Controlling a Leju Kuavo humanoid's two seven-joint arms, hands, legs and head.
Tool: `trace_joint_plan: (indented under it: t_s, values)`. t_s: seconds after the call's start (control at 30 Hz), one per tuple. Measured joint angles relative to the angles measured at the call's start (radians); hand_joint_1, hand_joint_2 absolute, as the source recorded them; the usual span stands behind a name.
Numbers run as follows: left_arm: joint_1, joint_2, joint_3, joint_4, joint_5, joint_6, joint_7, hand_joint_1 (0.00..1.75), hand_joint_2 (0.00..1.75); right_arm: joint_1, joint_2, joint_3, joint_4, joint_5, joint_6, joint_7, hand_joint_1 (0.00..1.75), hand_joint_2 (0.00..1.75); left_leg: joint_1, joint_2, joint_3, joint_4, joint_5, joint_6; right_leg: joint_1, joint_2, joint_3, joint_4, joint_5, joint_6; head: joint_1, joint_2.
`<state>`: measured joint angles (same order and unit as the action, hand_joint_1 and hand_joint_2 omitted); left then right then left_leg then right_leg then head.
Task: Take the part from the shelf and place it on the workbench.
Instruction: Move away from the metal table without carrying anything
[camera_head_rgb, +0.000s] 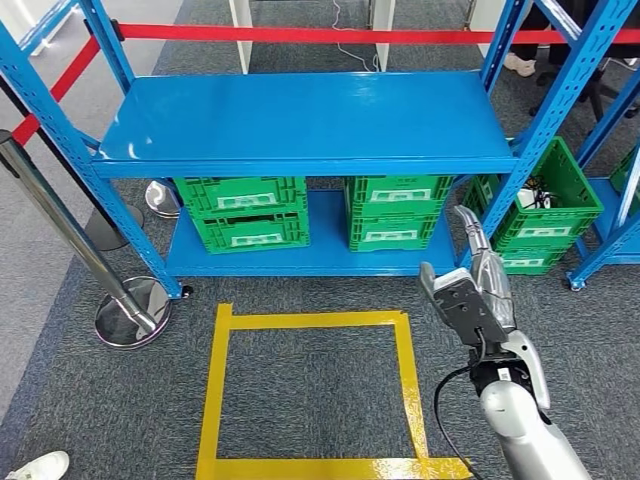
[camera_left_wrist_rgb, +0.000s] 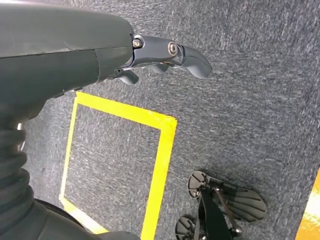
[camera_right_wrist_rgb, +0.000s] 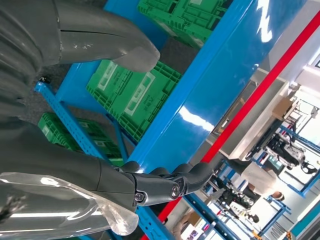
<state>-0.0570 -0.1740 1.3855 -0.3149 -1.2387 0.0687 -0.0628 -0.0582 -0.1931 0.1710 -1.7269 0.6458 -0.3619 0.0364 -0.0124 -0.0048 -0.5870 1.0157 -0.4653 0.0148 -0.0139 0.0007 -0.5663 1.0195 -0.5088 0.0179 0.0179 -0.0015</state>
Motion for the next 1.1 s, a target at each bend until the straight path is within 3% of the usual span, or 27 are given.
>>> trace_joint_plan:
  t_s: [0.03, 0.13, 0.17, 0.2, 0.27, 0.33, 0.63, 1.1]
  values:
    - [0.0, 0.0, 0.0, 0.0, 0.001, 0.001, -0.002, 0.0, 1.75, 0.001, 0.001, -0.001, 0.0, 0.006, -0.005, 0.001, 0.0, 1.75, 0.0, 0.0, 0.0, 0.0, 0.0, 0.0, 0.0, 0.0, 0.0, 0.0, 0.0, 0.0, 0.0, 0.0]
    - [0.0, 0.0, 0.0, 0.0, 0.004, 0.003, -0.01, 0.0, 0.44, 0.002, 0.004, -0.004, 0.0, 0.029, -0.022, 0.006, 0.0, 0.44, 0.0, 0.0, 0.0, 0.001, 0.0, 0.0, -0.001, 0.0, 0.001, 0.0, 0.0, 0.001, 0.0, 0.0]
    - [0.0, 0.0, 0.0, 0.0, 0.006, 0.003, -0.012, 0.0, 0.44, 0.003, 0.006, -0.004, 0.0, 0.034, -0.025, 0.007, 0.0, 0.0, 0.0, 0.0, 0.0, 0.001, -0.001, 0.0, -0.001, 0.0, 0.001, 0.0, 0.0, 0.001, 0.0, 0.0]
    - [0.0, 0.0, 0.0, 0.0, 0.01, 0.003, -0.016, 0.0, 0.87, 0.004, 0.007, -0.004, 0.0, 0.038, -0.028, 0.008, 0.0, 0.0, -0.001, 0.0, 0.0, 0.002, -0.001, 0.0, -0.001, 0.0, 0.001, 0.0, 0.0, 0.001, 0.0, 0.0]
    - [0.0, 0.0, 0.0, 0.0, 0.018, 0.0, -0.027, 0.0, 1.75, 0.006, 0.008, -0.005, 0.0, 0.047, -0.031, 0.012, 0.0, 0.87, -0.001, 0.0, 0.0, 0.002, -0.001, 0.0, -0.001, 0.0, 0.001, 0.0, 0.001, 0.001, 0.0, 0.0]
    - [0.0, 0.0, 0.0, 0.0, 0.021, -0.004, -0.036, 0.0, 1.75, 0.007, 0.009, -0.005, 0.0, 0.053, -0.031, 0.016, 0.0, 1.75, 0.0, 0.0, 0.0, 0.002, -0.001, 0.0, -0.001, 0.0, 0.001, 0.0, 0.001, 0.001, 0.0, 0.0]
    - [0.002, 0.004, -0.023, 0.0, 0.046, -0.005, -0.042, 0.0, 1.75, 0.01, 0.009, -0.005, 0.027, 0.008, 0.008, 0.024, 0.0, 1.75, 0.0, 0.0, 0.0, 0.002, -0.001, 0.0, -0.001, 0.0, 0.001, 0.0, 0.001, 0.001, 0.0, 0.0]
    - [0.044, 0.042, -0.31, -0.002, 0.326, -0.02, -0.023, 0.0, 1.75, 0.065, 0.032, -0.028, 0.294, -0.152, 0.092, 0.014, 0.0, 1.75, 0.0, 0.0, 0.0, 0.002, -0.001, 0.001, -0.001, -0.001, 0.001, 0.0, 0.0, 0.001, 0.0, 0.0]
